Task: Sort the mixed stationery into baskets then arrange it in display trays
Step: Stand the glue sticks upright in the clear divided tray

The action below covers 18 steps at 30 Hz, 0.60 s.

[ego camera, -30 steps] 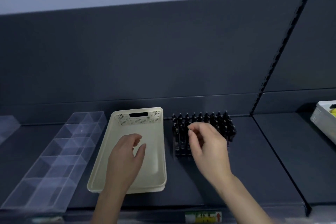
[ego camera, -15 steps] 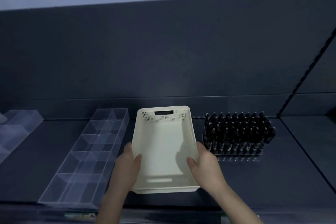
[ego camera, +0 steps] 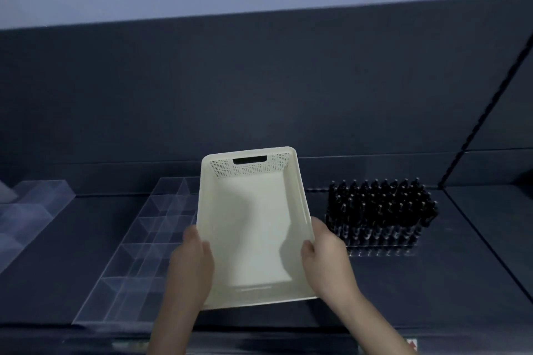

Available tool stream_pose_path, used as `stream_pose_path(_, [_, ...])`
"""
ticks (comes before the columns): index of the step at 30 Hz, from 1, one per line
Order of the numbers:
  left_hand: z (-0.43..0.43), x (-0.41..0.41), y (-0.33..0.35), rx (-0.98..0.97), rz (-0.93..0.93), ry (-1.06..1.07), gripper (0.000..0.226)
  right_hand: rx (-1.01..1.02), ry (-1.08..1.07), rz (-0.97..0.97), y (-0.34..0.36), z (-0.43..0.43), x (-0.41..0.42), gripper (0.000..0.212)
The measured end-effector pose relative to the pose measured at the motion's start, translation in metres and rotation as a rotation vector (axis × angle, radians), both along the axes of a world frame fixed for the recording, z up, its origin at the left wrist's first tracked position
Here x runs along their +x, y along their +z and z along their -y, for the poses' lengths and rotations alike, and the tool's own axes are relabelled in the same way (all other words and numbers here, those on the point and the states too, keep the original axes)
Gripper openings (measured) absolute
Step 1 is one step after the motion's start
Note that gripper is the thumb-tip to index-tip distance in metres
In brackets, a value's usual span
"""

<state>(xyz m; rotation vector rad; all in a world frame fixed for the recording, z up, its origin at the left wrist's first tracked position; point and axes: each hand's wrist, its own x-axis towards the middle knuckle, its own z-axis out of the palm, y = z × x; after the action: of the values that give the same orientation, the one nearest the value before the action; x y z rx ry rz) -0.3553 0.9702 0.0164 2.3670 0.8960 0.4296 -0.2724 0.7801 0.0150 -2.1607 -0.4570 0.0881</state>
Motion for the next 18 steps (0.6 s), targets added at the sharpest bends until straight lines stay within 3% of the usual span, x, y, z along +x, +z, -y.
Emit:
stream_pose_path(8, [0.052,-0.011,0.062,-0.016,0.194,0.048,0.011,0.143,-0.007,0.177,0.058,0.042,-0.003,0.027])
stream_pose_path(12, [0.102,-0.007,0.084,0.094,0.272,0.015,0.003,0.179,-0.065,0.232,0.081,0.098,-0.004,0.024])
stream_pose_path(18, [0.206,0.012,0.106,0.142,0.417,-0.177,0.015,0.239,-0.215,0.306,0.097,0.208,-0.008,0.024])
